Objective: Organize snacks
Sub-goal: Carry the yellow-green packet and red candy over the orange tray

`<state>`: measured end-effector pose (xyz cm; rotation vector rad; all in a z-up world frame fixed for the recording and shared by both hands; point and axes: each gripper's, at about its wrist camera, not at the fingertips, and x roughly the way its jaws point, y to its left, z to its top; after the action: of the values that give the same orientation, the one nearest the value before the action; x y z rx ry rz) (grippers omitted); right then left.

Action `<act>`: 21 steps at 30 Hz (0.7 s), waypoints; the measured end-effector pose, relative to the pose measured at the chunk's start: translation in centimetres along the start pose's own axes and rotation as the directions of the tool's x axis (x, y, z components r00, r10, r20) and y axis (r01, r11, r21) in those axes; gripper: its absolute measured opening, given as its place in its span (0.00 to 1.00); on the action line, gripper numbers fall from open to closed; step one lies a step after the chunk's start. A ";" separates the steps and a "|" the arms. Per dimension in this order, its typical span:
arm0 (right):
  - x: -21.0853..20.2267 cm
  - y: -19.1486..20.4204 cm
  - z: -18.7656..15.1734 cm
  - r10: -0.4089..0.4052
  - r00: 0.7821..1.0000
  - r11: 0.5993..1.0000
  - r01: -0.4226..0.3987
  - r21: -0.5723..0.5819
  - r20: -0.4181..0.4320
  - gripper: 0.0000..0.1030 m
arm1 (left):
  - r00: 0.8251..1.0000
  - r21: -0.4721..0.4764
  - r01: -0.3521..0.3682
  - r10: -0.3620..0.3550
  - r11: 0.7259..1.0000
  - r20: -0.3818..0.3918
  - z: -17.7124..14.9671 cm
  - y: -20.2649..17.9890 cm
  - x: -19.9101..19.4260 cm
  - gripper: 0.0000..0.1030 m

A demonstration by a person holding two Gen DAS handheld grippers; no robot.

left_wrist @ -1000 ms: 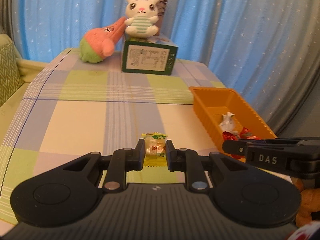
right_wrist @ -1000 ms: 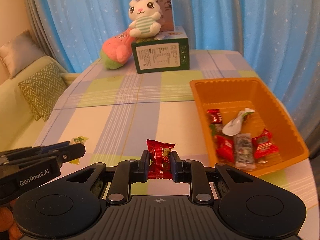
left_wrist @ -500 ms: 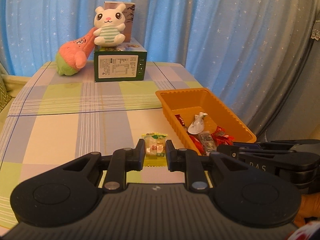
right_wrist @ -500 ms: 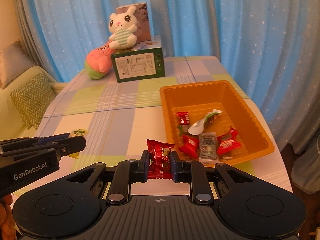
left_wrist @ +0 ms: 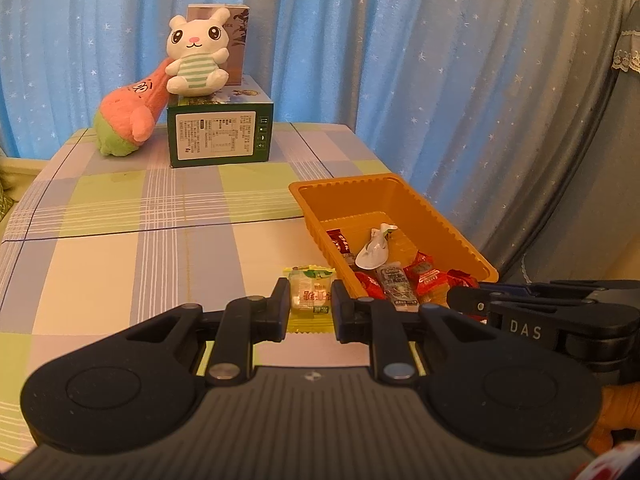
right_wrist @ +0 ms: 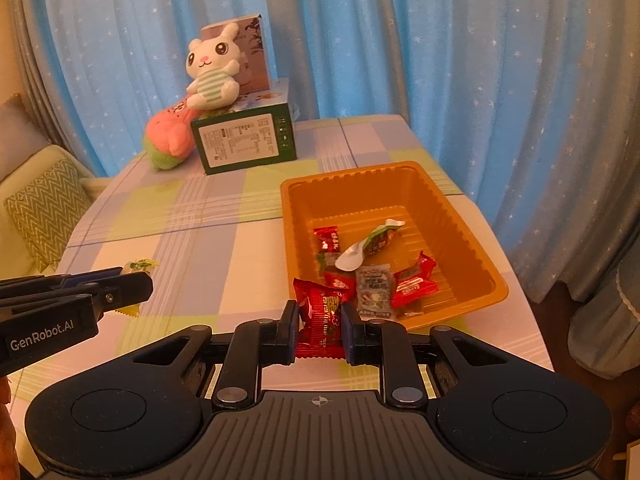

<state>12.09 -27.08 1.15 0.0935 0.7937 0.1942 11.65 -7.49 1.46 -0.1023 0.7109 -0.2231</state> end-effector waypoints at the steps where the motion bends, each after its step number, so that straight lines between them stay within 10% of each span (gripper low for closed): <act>1: 0.0 -0.2 0.0 -0.002 1.000 1.000 0.002 0.002 0.000 0.21 | 1.000 0.002 0.002 -0.002 1.000 -0.002 0.0 -0.1 0.1 0.18; 21: 0.1 -3.5 0.6 -0.046 0.999 0.998 0.046 0.034 0.003 0.21 | 0.998 0.053 0.057 -0.056 0.997 -0.026 1.1 -3.4 2.7 0.18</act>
<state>13.11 -30.51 0.93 0.1072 0.7949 0.1367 13.81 -11.39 1.11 -0.0685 0.7262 -0.2978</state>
